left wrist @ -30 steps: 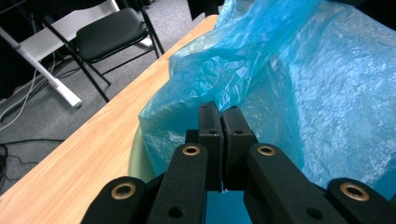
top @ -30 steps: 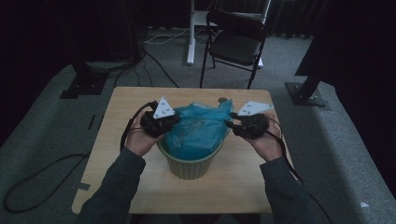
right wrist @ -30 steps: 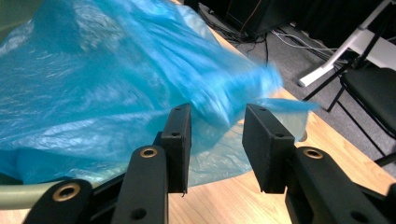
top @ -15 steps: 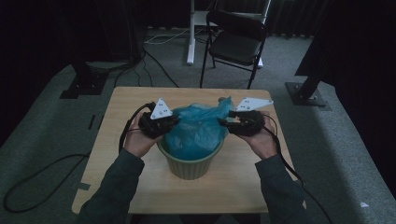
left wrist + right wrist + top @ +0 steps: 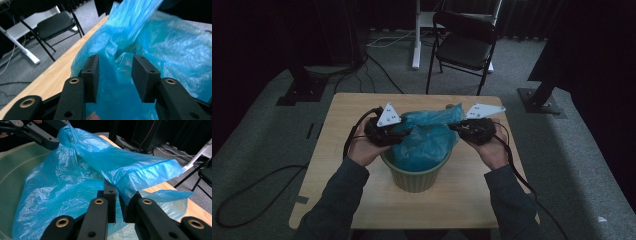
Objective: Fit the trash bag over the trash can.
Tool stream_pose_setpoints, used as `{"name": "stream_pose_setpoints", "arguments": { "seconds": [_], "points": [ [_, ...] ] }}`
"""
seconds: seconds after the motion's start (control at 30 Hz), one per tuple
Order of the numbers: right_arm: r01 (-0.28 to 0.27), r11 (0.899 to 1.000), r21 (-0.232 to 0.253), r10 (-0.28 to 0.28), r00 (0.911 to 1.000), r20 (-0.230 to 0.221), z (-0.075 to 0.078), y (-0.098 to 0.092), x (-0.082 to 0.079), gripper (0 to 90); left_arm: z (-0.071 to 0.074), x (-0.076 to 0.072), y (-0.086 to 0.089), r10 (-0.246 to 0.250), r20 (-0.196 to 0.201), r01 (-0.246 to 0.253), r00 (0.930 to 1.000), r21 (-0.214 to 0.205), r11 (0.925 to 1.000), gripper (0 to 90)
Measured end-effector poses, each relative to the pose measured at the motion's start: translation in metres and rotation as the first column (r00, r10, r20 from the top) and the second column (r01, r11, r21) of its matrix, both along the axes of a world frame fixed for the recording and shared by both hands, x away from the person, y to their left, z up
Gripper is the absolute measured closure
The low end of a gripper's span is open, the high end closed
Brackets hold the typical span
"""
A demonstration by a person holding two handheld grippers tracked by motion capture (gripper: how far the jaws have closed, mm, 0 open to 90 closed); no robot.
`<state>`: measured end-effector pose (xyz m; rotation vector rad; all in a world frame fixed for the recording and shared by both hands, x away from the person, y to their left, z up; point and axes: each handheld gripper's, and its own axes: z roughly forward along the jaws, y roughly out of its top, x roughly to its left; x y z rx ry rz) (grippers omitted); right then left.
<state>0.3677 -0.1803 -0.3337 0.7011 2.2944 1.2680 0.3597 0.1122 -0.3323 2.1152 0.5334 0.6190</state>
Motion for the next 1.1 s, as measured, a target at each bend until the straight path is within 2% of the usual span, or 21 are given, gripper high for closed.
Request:
{"name": "stream_pose_setpoints", "arguments": {
  "seconds": [0.1, 0.27, 0.43, 0.6, 0.8, 0.93, 1.1],
  "points": [
    [-0.004, 1.0, -0.008, 0.004, 1.0, 0.004, 0.0, 0.0, 0.0, 86.8, 0.003, 0.0, -0.003, 0.003, 0.012, -0.003, 0.9999, 0.007, 1.0, 51.3],
    [0.0, 1.0, -0.004, 0.0, 1.0, 0.006, 0.0, -0.003, -0.001, 89.1, 0.004, 0.001, -0.002, 0.017, 0.023, -0.017, 0.9996, -0.003, 0.9999, 46.9],
    [-0.001, 1.0, -0.004, 0.001, 1.0, 0.006, 0.0, -0.003, -0.002, 89.8, 0.003, 0.003, -0.002, 0.022, 0.021, -0.021, 0.9995, -0.014, 0.9997, 46.0],
    [-0.01, 1.0, -0.008, 0.01, 0.9999, 0.004, -0.001, 0.0, -0.001, 89.8, 0.003, 0.004, -0.003, 0.018, 0.022, -0.018, 0.9996, -0.006, 0.9998, 45.9],
    [-0.03, 0.999, -0.012, 0.03, 0.9995, 0.006, -0.001, 0.003, -0.002, 89.9, 0.007, 0.004, -0.007, 0.0, 0.031, 0.0, 0.9995, -0.001, 1.0, 45.4],
    [-0.044, 0.999, 0.002, 0.044, 0.999, 0.005, 0.002, 0.004, -0.002, 89.8, 0.009, 0.004, -0.014, -0.017, 0.046, 0.017, 0.9988, 0.0, 0.9999, 43.3],
    [-0.061, 0.998, 0.03, 0.061, 0.9981, 0.006, 0.007, 0.006, -0.002, 89.9, 0.009, 0.004, -0.025, -0.047, 0.054, 0.046, 0.9974, 0.025, 0.9986, 41.3]
  ]
}}
